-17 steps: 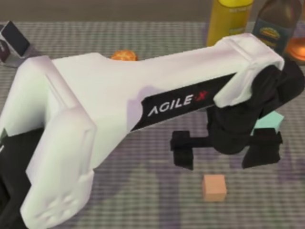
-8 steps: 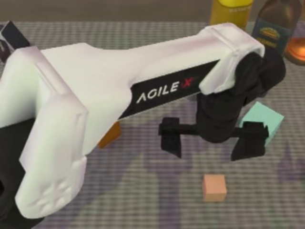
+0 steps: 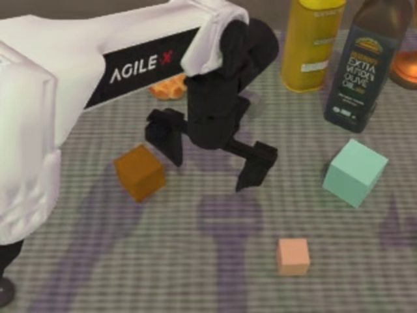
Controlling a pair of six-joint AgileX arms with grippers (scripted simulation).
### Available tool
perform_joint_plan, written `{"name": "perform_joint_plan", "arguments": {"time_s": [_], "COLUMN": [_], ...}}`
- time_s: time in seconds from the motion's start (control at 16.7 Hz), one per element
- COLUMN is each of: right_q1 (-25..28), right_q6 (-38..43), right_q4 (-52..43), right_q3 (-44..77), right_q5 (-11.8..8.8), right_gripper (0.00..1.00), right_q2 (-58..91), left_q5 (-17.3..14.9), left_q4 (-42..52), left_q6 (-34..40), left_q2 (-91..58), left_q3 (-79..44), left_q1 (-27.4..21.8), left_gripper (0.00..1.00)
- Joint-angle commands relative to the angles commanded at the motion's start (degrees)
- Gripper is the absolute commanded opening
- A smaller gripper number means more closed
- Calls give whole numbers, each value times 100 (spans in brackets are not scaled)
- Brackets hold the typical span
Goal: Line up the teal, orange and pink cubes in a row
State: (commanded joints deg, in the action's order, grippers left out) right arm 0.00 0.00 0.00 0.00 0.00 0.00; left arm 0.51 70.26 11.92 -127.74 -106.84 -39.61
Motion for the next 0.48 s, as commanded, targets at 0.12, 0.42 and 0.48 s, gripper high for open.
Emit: {"name": "perform_joint_plan", "arguments": {"time_s": [0.12,0.42,0.48], "right_q1": [0,0,0], "right_q6": [0,0,0], "right_q4": [0,0,0], "right_q3": [0,0,0], "right_q5": [0,0,0], "right_gripper": [100,100,100], "right_q2": [0,0,0], "left_q5": [-30,-64,-65], "left_q4": [-60,-259,-299], "left_q6": [-1147,-3281,-3527], "left_q2": [95,385,440], "left_q3": [216,655,711], "left_q1": [421,1316,1440], "left_gripper": [100,100,100]}}
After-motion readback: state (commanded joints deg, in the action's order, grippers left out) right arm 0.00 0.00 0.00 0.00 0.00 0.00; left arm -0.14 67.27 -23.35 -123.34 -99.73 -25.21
